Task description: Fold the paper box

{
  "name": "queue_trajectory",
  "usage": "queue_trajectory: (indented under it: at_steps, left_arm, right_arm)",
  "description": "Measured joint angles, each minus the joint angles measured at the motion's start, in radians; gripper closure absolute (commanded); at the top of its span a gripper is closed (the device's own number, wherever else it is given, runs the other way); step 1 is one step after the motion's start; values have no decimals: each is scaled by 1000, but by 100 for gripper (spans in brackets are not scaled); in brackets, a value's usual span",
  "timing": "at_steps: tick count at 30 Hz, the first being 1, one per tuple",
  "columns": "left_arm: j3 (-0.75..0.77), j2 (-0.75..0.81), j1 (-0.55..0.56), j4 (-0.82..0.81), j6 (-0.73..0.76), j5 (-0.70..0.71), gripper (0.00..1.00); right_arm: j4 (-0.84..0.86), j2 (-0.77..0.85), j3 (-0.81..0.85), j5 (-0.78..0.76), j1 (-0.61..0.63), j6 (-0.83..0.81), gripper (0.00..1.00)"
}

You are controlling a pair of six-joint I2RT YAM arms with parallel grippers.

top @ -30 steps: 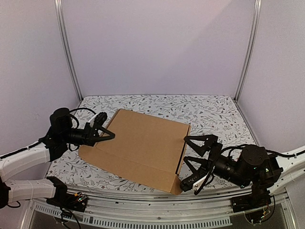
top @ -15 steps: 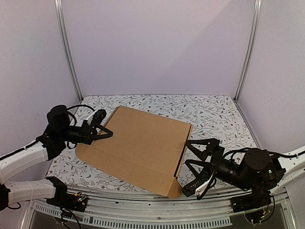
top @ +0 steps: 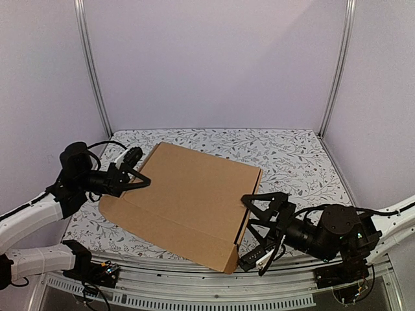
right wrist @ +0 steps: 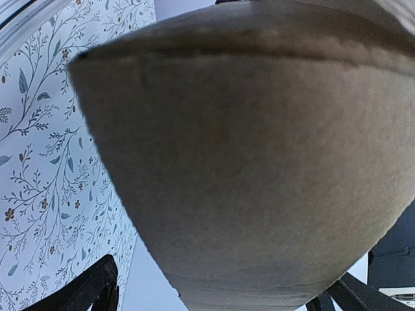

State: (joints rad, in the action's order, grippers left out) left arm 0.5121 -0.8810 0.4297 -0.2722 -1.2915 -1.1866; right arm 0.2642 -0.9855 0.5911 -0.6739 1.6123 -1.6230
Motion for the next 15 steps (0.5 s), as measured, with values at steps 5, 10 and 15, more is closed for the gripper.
queue_trajectory:
  at_steps: [5,10,15]
  left_arm:
    - [0,6,0,-1,-4,-3,54]
    - [0,6,0,0,-7,-4,55]
    - [0,6,0,0,-7,-4,55]
  right_arm:
    - [51,-44,14,1,1,-20,3]
    - [91,-71,19,-1,3,-43,13]
    - [117,-74,19,-4,3,-54,20]
